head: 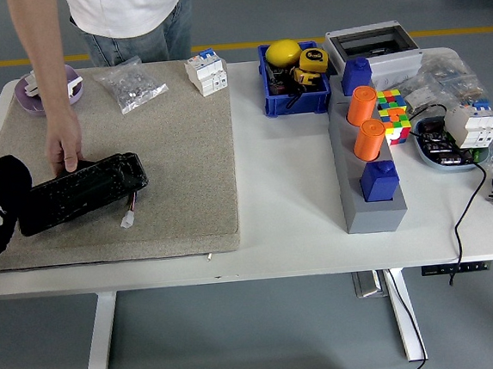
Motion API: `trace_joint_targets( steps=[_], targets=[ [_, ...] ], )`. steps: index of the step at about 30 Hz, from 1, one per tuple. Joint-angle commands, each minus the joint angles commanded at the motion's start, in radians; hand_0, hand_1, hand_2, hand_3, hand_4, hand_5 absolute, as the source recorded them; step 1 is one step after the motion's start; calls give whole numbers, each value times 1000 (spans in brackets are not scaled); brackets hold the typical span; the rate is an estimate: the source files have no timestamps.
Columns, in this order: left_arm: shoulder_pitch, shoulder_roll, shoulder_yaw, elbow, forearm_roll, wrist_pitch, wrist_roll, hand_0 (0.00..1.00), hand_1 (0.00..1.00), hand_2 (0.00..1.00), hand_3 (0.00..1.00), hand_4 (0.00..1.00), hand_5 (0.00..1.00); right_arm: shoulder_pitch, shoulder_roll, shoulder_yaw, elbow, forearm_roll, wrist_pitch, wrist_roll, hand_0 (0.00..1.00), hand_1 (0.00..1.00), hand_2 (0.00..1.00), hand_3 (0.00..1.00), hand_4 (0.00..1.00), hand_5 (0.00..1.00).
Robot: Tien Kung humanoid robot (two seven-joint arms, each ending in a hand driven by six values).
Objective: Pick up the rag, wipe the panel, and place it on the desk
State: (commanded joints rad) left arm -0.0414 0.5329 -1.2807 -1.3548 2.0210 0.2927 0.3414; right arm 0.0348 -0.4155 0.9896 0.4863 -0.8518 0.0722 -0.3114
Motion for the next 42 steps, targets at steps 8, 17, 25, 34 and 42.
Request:
trace_joint_targets(
  steps=[8, 17, 25, 34, 42],
  targets=[
    [-17, -5, 57, 2, -2, 0, 3, 206, 139, 599, 475, 26, 2, 3, 2, 1, 1, -1, -1, 1, 733, 468, 708, 710, 998, 606],
    [-43, -5, 113, -27, -2, 8, 6, 203, 137, 597, 477, 32, 2, 4, 1, 2, 0, 1, -1, 1, 733, 468, 708, 710, 998, 607],
    [-94, -12, 192, -26, 12, 13, 18, 203, 135, 595, 478, 34, 2, 6, 1, -1, 1, 3, 0, 0, 733, 468, 707, 710, 998, 608],
    [-169, -28, 291, -16, 16, 15, 25, 204, 131, 589, 477, 40, 2, 9, 0, -5, 2, 6, 1, -1, 733, 465, 707, 710, 998, 608],
    [-253, -70, 364, 11, 18, 3, 35, 204, 132, 586, 478, 43, 2, 12, -1, -12, 1, 9, 3, -2, 732, 465, 707, 709, 998, 608]
  ],
)
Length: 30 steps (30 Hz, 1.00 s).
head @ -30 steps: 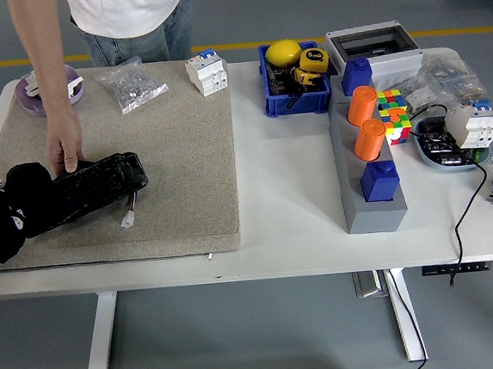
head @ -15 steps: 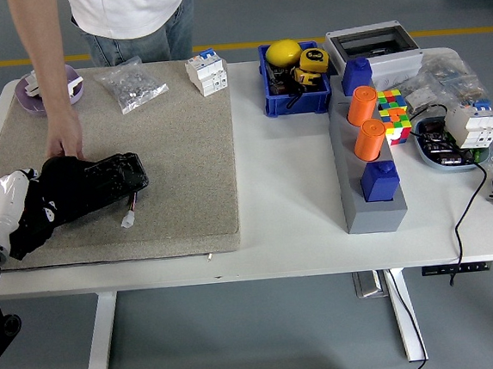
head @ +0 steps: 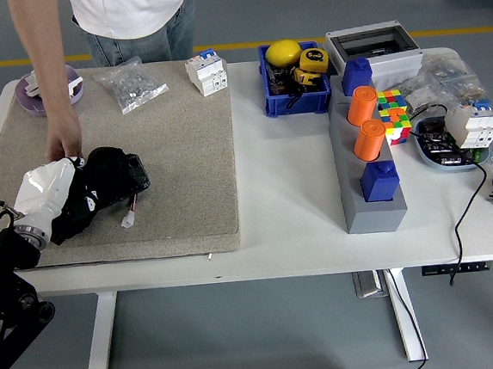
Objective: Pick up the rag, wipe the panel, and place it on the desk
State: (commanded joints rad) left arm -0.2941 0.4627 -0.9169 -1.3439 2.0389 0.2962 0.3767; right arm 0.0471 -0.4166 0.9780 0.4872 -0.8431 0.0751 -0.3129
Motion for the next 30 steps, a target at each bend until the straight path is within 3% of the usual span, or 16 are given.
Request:
trace_joint_targets(
  steps=[7, 20, 30],
  targets=[
    [-55, -32, 35, 24, 12, -13, 16, 204, 132, 585, 478, 45, 2, 1, 1, -4, 0, 3, 3, -1, 733, 465, 707, 709, 998, 608],
    [-83, -66, 60, 42, 9, -15, 18, 204, 132, 581, 479, 50, 2, 2, 2, -8, 1, 3, 3, -2, 734, 462, 707, 706, 998, 608],
    [-63, -53, 21, 46, 21, -15, 20, 205, 132, 579, 477, 49, 2, -2, 2, -7, 2, 4, 3, -2, 733, 460, 707, 706, 998, 608]
  ],
)
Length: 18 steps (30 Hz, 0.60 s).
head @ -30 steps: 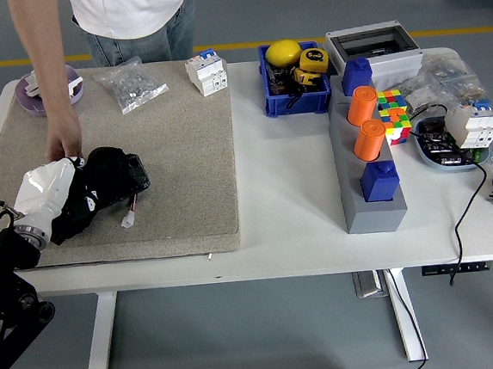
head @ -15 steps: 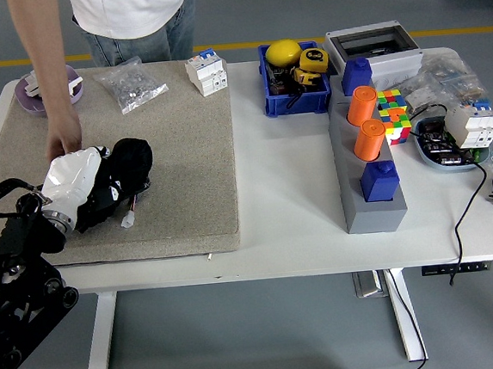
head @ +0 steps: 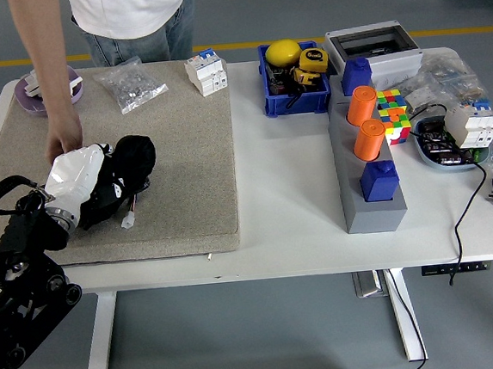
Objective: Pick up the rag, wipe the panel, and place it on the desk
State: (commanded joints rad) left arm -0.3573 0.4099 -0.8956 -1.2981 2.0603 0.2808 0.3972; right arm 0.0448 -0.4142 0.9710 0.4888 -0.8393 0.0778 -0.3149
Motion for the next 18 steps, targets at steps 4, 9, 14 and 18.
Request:
trace_joint_targets(
  steps=[4, 9, 14, 18],
  targets=[
    [16, 12, -13, 6, 4, 0, 0, 205, 134, 578, 478, 53, 2, -1, 0, 2, 1, -2, 0, 0, 733, 459, 707, 704, 998, 606],
    [43, 31, -28, 15, 9, 3, -3, 205, 134, 578, 478, 53, 2, -3, 0, 5, 1, -2, -1, 1, 733, 459, 707, 704, 998, 606],
    [78, 50, -64, 19, 21, 6, -3, 204, 133, 575, 476, 50, 2, -6, -2, 5, 0, -2, 0, 0, 734, 458, 707, 704, 998, 604],
    [104, 58, -98, 19, 32, 9, -3, 204, 134, 575, 476, 50, 2, -6, -3, 5, 1, -2, 0, 0, 734, 458, 707, 703, 998, 604]
  ],
)
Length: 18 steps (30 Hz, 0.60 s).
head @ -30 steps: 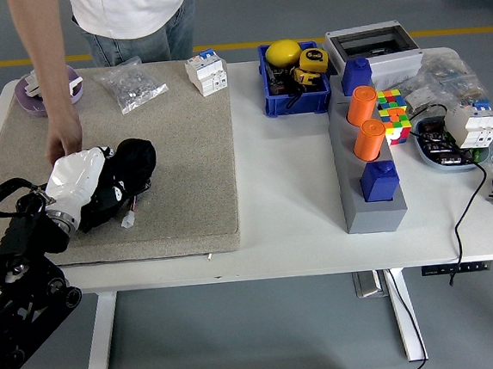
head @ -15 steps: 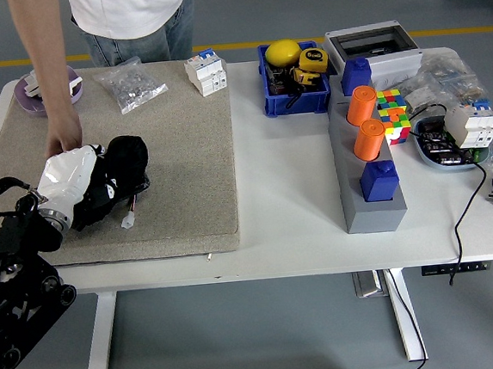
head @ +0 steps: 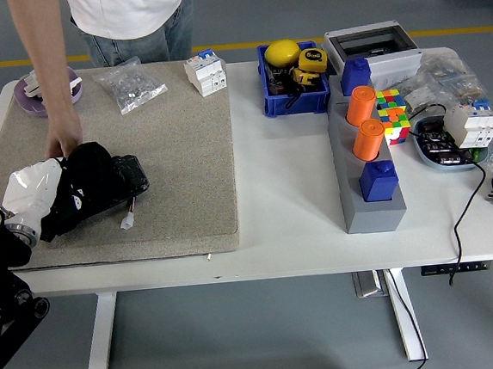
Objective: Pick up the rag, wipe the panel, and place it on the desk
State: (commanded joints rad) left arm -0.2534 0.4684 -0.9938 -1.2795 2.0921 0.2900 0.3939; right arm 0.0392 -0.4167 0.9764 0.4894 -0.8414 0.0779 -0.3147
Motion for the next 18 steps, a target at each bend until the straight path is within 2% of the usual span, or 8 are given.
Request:
trace_joint_targets(
  steps=[18],
  targets=[
    [87, 72, -92, -1, 38, 8, 4, 204, 134, 568, 473, 46, 2, -5, -3, 4, 0, 1, 2, -1, 734, 457, 707, 702, 998, 603]
  ],
)
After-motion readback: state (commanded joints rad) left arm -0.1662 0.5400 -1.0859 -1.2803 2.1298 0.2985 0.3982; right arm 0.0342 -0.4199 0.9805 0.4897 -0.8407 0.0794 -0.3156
